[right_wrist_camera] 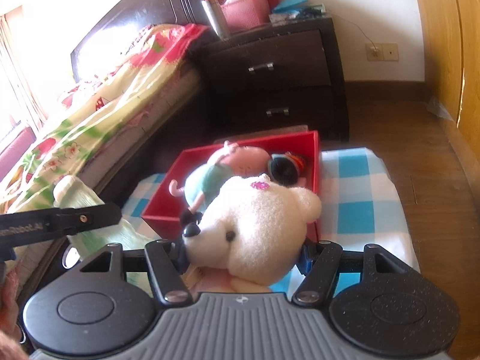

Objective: Organize soft objects
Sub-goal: 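Lift the white towel and teddy bear off the table with both grippers, then carry the towel and teddy bear in both grippers over the red box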

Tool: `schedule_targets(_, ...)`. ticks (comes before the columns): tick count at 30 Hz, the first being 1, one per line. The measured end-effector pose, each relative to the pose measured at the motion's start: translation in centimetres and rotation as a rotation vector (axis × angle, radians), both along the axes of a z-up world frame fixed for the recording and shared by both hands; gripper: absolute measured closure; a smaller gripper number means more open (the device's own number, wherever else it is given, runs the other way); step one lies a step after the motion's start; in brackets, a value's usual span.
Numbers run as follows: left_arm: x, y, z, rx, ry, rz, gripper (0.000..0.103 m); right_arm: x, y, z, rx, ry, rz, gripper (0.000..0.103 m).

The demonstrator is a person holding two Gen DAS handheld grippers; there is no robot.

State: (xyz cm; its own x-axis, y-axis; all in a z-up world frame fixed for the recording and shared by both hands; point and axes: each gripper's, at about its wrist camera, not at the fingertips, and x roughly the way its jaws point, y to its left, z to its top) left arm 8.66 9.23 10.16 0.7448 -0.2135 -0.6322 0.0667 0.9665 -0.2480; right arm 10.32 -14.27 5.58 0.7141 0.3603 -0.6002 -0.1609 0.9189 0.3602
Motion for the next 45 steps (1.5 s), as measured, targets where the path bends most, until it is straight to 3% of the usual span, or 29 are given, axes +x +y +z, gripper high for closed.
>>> schedule_targets(7,0.0,0.0,1.1,0.005,-0.041,-0.01,0.078,-0.2,0.3,1.4,-0.001,-0.056,-0.011,0.061)
schedule_targets(8,-0.1,-0.2,0.7,0.024,-0.022,-0.035,0.072,-0.2,0.3,1.4,-0.001,-0.057,-0.01,0.061)
schedule_targets(10,-0.3,-0.7,-1.2,0.061,0.035,-0.061,0.049,-0.2,0.2,1.3,-0.002,-0.054,-0.006,0.061)
schedule_targets(11,-0.1,-1.0,-2.5,0.078,0.069,-0.067,0.029,-0.2,0.3,1.2,-0.006,-0.05,-0.004,0.061)
schedule_targets(15,1.4,-2.2,-8.3,0.067,0.282,-0.098,0.033,0.4,0.4,0.5,0.011,-0.015,-0.002,0.061)
schedule_targets(19,3.0,-2.5,-12.4,0.008,0.405,-0.053,0.029,0.1,0.7,0.2,-0.012,-0.012,0.009,0.061)
schedule_targets(20,3.5,-2.6,-13.4,-0.004,0.439,-0.049,0.032,0.1,0.6,0.1,-0.011,-0.007,0.01,0.061)
schedule_targets(22,4.1,-2.7,-15.1,-0.018,0.482,-0.032,0.048,0.2,0.3,-0.1,-0.003,0.003,0.012,0.061)
schedule_targets(24,4.1,-3.0,-15.5,0.021,0.477,-0.01,0.081,0.2,0.1,-0.1,0.0,0.007,0.014,0.061)
schedule_targets(25,4.2,-3.2,-15.3,0.039,0.473,-0.038,0.091,0.2,0.1,-0.1,-0.001,0.008,0.014,0.061)
schedule_targets(27,4.0,-3.1,-15.2,0.031,0.482,-0.06,0.1,0.2,-0.2,0.0,0.001,0.007,0.012,0.061)
schedule_targets(32,2.7,-1.8,-12.7,0.013,0.413,-0.048,0.103,0.0,-0.5,0.5,0.014,-0.008,0.008,0.061)
schedule_targets(45,1.4,1.1,-1.1,-0.114,0.075,0.029,0.103,-0.6,0.2,2.1,0.022,-0.088,-0.008,0.061)
